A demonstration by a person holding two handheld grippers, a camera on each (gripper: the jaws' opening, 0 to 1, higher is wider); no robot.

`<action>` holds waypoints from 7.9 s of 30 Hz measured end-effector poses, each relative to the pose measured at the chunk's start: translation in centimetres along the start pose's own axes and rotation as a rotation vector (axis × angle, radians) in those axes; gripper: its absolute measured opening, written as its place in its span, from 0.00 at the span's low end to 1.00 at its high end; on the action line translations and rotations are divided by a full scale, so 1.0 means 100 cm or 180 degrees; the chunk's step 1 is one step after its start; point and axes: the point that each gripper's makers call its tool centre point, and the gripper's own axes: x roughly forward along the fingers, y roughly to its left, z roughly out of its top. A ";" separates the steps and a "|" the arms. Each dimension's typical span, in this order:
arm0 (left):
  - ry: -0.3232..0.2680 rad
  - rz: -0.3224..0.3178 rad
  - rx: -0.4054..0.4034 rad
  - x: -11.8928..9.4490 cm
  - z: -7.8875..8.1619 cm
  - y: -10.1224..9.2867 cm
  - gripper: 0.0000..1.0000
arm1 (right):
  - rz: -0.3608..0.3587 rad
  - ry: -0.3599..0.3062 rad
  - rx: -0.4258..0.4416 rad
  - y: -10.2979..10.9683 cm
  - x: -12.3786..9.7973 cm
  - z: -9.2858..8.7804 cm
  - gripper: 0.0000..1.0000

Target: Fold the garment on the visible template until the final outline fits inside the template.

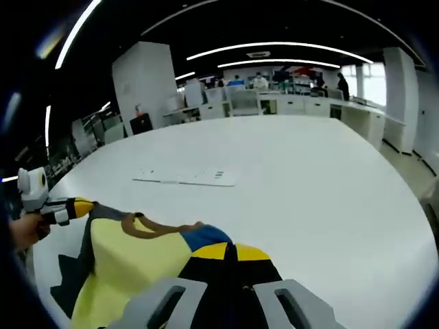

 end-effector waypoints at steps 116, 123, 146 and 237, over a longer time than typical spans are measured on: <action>0.0447 -0.0733 -0.0044 -0.171 -0.136 -0.084 0.28 | 0.0438 0.0340 -0.1081 0.116 -0.109 -0.143 0.08; 0.0510 -0.0693 -0.0117 -0.172 -0.141 -0.083 0.14 | 0.0316 0.0321 -0.1246 0.114 -0.107 -0.143 0.04; 0.0333 -0.0652 -0.0258 -0.201 -0.105 -0.070 0.00 | 0.0343 0.0039 -0.1040 0.097 -0.155 -0.106 0.00; 0.1320 0.1058 0.0457 -0.216 -0.120 0.182 0.01 | -0.1278 0.0914 0.0121 -0.223 -0.224 -0.119 0.00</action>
